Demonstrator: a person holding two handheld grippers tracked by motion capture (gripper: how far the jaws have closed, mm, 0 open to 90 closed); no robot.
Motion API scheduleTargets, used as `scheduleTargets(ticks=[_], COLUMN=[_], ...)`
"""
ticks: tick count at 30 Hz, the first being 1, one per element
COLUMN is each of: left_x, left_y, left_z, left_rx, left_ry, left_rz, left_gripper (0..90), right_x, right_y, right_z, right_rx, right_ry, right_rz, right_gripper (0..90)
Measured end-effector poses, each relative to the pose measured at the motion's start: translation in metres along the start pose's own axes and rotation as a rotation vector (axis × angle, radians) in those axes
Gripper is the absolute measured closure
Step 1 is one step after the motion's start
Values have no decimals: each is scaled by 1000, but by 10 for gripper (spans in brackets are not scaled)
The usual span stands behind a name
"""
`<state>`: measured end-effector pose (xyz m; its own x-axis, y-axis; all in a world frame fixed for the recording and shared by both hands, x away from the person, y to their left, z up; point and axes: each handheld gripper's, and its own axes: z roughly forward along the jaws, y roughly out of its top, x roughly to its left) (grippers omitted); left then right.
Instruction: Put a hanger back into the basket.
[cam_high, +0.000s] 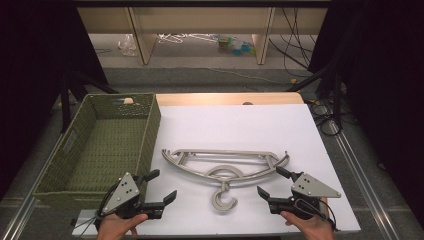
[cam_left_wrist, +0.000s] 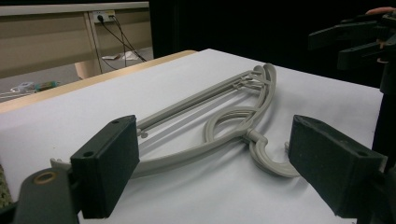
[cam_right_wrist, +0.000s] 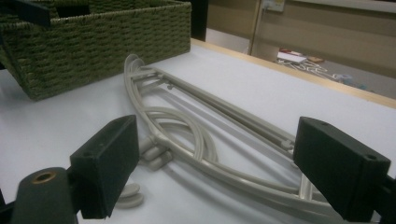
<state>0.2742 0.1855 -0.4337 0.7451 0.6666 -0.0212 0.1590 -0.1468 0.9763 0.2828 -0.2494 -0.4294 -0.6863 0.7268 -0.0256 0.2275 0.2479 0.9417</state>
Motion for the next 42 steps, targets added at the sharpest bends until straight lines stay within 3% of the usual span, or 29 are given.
scheduleTargets(ticks=[10, 14, 15, 16, 17, 19, 23, 28, 30, 32, 34, 36, 40, 42], left_x=[-1, -1, -3, -3, -2, -2, -3, -4, -4, -4, -5, -5, -6, -7], left_y=[0, 0, -1, -1, 0, 0, -1, -1, -1, 0, -1, -1, -1, -2], left_z=[1, 2, 1, 1, 1, 2, 2, 2, 2, 2, 4, 3, 4, 4], left_rx=[12, 4, 17, 17, 17, 20, 25, 31, 31, 33, 22, 41, 40, 45], left_ry=[-10, -19, -13, -13, -16, -14, -17, -16, -18, -24, -29, -22, -23, -24], left_rz=[10, 5, -6, -6, 9, 14, 6, 19, 21, 32, 12, 22, 16, 15], left_gripper=[161, 162, 162, 162, 162, 163, 164, 163, 163, 163, 163, 164, 164, 164], right_x=[0, 0, 1, 1, 0, 0, -4, -10, -12, -12, -11, -9, -10, -11], right_y=[0, 2, 2, 2, 3, 3, 6, 9, 10, 10, 10, 10, 10, 8], right_z=[7, 14, 19, 19, 24, 29, 37, 50, 59, 62, 70, 79, 88, 97], right_rx=[43, 73, 109, 109, 153, 172, 197, 269, 320, 337, 377, 430, 468, 512], right_ry=[12, 17, 39, 39, 46, 57, 68, 86, 106, 120, 141, 149, 137, 140], right_rz=[-51, -120, -155, -155, -199, -222, -243, -277, -318, -334, -372, -431, -470, -513], right_gripper=[159, 162, 175, 175, 187, 199, 218, 231, 259, 284, 309, 344, 394, 432])
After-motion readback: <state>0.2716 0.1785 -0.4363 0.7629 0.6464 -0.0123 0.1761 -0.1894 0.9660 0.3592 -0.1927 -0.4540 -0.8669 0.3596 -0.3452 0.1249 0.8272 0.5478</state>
